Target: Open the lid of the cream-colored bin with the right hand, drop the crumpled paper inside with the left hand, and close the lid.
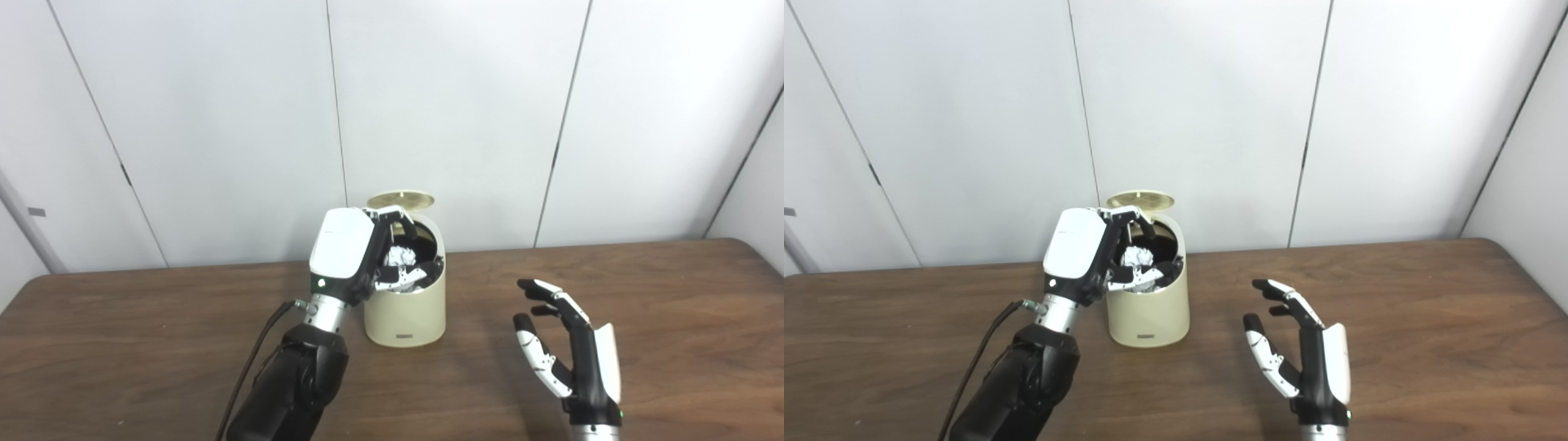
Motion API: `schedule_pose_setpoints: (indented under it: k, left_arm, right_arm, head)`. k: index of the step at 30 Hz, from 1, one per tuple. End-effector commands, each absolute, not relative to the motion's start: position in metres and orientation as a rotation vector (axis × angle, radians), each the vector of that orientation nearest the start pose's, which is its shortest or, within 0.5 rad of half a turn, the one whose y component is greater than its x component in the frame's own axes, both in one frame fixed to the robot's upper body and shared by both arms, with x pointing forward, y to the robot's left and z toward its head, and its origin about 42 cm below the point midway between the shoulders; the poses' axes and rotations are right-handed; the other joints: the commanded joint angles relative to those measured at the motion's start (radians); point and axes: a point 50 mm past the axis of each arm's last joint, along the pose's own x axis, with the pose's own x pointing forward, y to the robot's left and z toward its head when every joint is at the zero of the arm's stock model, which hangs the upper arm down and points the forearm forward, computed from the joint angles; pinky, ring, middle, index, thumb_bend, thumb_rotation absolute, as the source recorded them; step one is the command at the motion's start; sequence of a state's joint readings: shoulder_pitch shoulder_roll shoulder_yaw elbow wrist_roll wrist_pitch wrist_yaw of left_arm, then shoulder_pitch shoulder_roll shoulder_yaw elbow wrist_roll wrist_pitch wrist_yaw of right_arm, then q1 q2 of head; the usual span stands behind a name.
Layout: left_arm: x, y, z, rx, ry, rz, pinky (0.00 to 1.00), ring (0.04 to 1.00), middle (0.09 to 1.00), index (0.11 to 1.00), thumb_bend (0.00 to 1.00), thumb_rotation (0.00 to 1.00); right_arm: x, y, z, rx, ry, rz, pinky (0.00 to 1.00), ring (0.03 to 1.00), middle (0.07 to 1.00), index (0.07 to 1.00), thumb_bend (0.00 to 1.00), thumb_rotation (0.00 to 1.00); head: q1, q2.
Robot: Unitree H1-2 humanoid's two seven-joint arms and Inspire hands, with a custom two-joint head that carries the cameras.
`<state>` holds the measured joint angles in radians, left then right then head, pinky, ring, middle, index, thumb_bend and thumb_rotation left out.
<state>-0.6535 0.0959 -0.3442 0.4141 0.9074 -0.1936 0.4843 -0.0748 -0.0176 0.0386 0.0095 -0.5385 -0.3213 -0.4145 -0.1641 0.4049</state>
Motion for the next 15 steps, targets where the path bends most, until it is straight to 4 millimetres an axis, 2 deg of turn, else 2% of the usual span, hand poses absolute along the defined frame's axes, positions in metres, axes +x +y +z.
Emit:
schedule_pose_setpoints:
  k: [1,9,15]
  left_arm:
    - [0.453,0.098,0.261,0.950,-0.966,0.051,0.08,0.114,0.176,0.470,0.51,0.04]
    - [0.458,0.091,0.257,0.943,-1.071,0.045,0.07,0.108,0.169,0.470,0.51,0.04]
    - [0.465,0.091,0.255,0.972,-1.081,0.049,0.08,0.115,0.176,0.470,0.51,0.04]
  right_arm:
    - [0.279,-0.194,0.115,-0.441,-0.408,-0.261,0.61,0.722,0.736,0.709,0.18,0.68]
    - [0.277,-0.190,0.114,-0.422,-0.411,-0.252,0.63,0.726,0.740,0.710,0.18,0.65]
    - [0.276,-0.190,0.115,-0.424,-0.413,-0.250,0.63,0.721,0.738,0.713,0.16,0.62]
  head:
    - [-0.003,0.002]
    - [-0.012,0.000]
    - [0.000,0.002]
